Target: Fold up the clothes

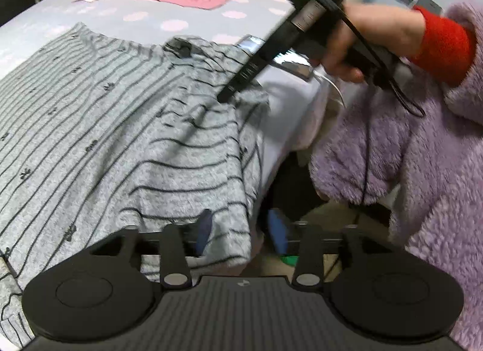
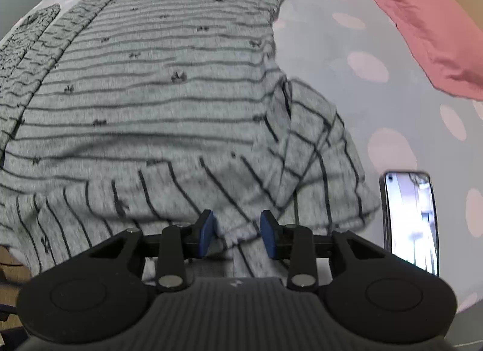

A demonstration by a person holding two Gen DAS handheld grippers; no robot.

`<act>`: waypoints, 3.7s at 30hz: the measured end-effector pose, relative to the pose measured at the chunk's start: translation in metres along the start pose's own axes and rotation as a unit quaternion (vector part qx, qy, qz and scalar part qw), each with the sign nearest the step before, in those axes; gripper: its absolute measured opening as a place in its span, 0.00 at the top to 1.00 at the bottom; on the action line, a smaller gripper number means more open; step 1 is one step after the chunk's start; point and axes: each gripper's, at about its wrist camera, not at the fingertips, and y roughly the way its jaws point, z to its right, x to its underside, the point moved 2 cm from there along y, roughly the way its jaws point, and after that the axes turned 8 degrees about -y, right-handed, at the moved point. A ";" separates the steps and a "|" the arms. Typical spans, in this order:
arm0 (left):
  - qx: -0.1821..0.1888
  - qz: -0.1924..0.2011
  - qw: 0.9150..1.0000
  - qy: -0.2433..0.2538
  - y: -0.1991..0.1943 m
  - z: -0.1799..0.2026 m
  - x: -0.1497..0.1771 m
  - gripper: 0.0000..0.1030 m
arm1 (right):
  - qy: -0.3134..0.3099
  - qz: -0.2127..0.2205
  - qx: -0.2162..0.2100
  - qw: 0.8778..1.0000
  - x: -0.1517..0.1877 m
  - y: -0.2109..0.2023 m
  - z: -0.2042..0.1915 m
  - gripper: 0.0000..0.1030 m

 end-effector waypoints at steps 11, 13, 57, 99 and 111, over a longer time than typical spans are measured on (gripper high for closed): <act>-0.040 -0.036 0.997 -0.053 0.029 -0.014 -0.009 0.99 | 0.037 0.049 -0.026 0.998 -0.009 -0.028 0.017 0.62; -0.038 -0.027 0.997 -0.064 0.019 -0.019 -0.013 1.00 | 0.048 0.072 -0.020 0.996 -0.016 -0.039 0.027 0.62; -0.327 0.044 0.944 0.002 -0.113 -0.162 -0.284 1.00 | 0.086 -0.063 -0.157 0.982 -0.128 0.056 0.136 0.90; -0.229 0.062 0.955 -0.179 0.146 -0.342 -0.375 0.60 | 0.091 0.083 -0.165 0.978 -0.108 0.006 0.167 0.54; -0.209 0.123 0.955 -0.172 0.158 -0.366 -0.362 0.99 | 0.101 0.032 -0.202 0.974 -0.092 0.051 0.152 0.84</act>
